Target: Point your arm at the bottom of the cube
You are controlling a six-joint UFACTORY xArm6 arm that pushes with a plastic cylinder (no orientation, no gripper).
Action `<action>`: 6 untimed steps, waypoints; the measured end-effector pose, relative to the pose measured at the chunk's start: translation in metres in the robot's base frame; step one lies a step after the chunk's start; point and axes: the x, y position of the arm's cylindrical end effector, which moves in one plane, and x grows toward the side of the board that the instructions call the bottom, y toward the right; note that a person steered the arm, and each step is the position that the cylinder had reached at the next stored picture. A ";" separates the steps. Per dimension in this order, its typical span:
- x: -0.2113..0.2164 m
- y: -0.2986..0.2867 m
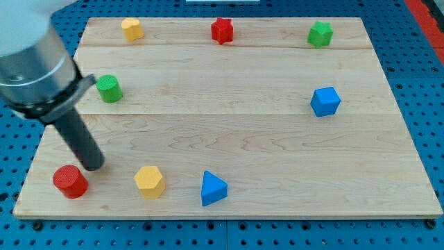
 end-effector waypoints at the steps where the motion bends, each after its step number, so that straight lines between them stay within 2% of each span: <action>1: 0.000 0.009; 2: -0.008 0.010; 3: -0.069 0.032; 4: -0.092 0.119; 6: -0.037 0.300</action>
